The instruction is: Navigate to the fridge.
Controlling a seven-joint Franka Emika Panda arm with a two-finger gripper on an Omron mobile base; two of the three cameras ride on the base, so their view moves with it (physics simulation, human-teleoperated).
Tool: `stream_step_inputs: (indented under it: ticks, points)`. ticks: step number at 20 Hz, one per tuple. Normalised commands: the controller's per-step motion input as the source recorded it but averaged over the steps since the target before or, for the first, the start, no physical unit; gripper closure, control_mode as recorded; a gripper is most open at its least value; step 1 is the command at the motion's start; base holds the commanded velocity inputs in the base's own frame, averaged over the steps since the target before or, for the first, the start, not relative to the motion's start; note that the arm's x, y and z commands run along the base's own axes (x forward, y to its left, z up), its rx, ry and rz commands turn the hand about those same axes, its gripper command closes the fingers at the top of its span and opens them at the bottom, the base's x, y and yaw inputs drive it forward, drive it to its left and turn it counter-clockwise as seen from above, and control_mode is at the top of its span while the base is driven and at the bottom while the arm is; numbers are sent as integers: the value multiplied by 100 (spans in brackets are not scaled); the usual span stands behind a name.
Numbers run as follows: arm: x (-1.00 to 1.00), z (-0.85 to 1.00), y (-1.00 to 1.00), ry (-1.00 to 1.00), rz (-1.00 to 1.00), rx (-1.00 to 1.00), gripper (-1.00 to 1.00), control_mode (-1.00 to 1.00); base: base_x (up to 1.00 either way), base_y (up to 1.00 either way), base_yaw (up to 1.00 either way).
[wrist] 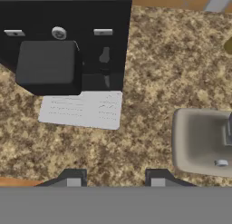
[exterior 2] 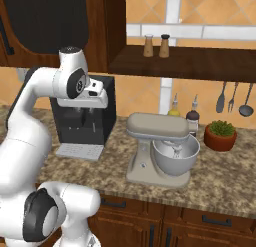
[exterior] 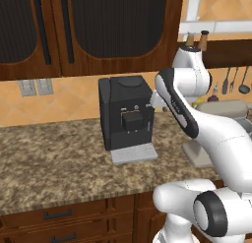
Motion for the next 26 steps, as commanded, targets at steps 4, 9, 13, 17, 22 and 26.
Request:
stream_step_inputs:
  ticks: [4,9,13,17,22,26]
  points:
    - [-65,0,0,0,0,0,-100,-100,0,0,0]
    - [-100,0,-7,-4,-3,0,-100,-100,0,0,0]
    - [-94,0,-19,-11,-4,2,-100,-100,0,0,0]
    - [-64,4,-8,-14,0,2,-100,100,-25,-9,0]
    - [0,0,0,0,0,0,-100,100,-93,-73,-3]
    - [0,0,0,0,0,0,-100,100,-58,-100,-38]
